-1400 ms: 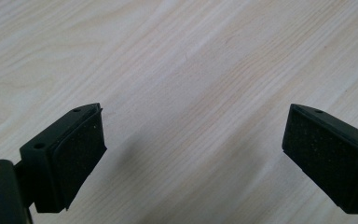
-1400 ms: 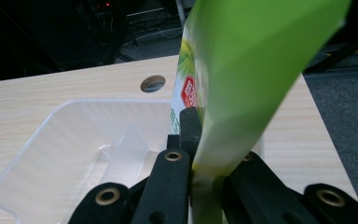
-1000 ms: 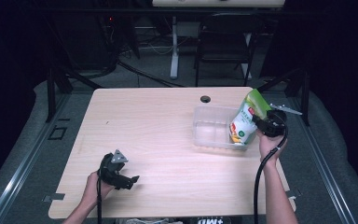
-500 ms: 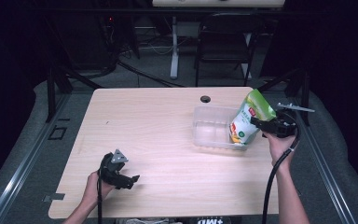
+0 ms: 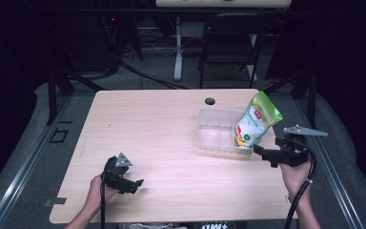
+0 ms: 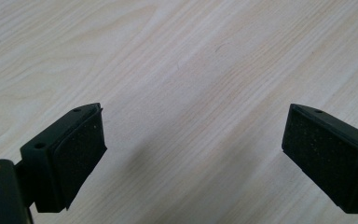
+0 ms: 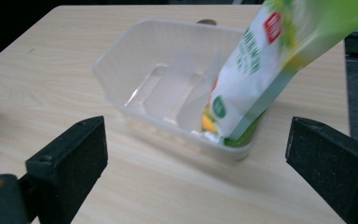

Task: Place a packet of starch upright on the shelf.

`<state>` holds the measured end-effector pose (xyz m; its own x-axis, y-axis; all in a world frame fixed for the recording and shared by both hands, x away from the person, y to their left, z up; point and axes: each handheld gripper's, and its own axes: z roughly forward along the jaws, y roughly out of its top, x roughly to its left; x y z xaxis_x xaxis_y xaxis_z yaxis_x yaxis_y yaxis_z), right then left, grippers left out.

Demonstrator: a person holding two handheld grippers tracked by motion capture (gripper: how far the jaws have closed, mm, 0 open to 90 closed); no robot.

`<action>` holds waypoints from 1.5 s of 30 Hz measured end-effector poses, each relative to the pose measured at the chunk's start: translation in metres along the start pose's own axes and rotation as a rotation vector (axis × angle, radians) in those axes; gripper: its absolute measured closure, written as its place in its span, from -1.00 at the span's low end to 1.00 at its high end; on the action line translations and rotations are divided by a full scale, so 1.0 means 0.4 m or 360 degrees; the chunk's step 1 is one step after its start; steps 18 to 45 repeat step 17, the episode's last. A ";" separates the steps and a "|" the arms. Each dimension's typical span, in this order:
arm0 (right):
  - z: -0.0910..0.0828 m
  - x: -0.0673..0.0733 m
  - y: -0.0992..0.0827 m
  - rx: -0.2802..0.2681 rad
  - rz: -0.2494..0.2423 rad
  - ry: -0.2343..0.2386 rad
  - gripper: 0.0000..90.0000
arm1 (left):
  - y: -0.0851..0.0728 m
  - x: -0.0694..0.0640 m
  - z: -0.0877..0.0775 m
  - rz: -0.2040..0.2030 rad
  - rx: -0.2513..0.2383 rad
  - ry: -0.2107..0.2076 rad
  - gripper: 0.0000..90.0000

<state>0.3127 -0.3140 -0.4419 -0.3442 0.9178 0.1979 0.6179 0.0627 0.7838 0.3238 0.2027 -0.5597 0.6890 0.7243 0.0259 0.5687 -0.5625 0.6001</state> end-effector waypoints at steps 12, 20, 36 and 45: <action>0.049 0.063 -0.160 0.0178 -0.0197 0.0101 -1.00 | 0.003 -0.003 0.006 0.0027 0.0011 0.0004 -0.88; 0.072 0.063 -0.204 0.0280 -0.0217 0.0101 -0.95 | 0.001 0.005 0.006 0.0022 0.0005 -0.0007 -0.88; 0.072 0.063 -0.204 0.0280 -0.0217 0.0101 -0.95 | 0.001 0.005 0.006 0.0022 0.0005 -0.0007 -0.88; 0.072 0.063 -0.204 0.0280 -0.0217 0.0101 -0.95 | 0.001 0.005 0.006 0.0022 0.0005 -0.0007 -0.88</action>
